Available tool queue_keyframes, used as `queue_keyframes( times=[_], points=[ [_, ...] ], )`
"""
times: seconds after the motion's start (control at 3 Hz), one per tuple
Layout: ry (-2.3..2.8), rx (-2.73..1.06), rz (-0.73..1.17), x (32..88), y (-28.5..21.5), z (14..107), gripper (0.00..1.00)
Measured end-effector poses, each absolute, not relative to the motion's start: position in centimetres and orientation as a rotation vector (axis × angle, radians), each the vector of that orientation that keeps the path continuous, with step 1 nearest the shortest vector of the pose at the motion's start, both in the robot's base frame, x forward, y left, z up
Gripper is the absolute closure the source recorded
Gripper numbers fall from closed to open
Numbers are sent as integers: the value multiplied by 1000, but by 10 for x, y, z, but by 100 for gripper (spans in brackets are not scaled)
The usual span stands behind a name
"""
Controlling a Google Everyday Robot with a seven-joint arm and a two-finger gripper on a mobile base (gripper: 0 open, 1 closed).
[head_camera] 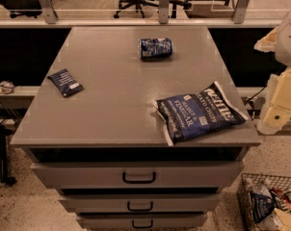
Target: Pick pepsi can
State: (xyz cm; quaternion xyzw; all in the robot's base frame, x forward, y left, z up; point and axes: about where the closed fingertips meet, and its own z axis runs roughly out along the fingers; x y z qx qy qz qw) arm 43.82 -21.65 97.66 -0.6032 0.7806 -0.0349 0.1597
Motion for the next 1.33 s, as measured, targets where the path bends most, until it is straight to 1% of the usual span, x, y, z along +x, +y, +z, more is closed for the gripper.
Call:
queue_keyframes(
  times=[0.33,0.67,1.0,1.33],
  points=[
    [2230,-1724,-100,438,-217,977,0],
    [2148,-1740,-103,468,-203,973,0],
    [2015,-1731,-54,523,-170,968,0],
    [1904,-1681,4,592,-133,947,0]
  ],
)
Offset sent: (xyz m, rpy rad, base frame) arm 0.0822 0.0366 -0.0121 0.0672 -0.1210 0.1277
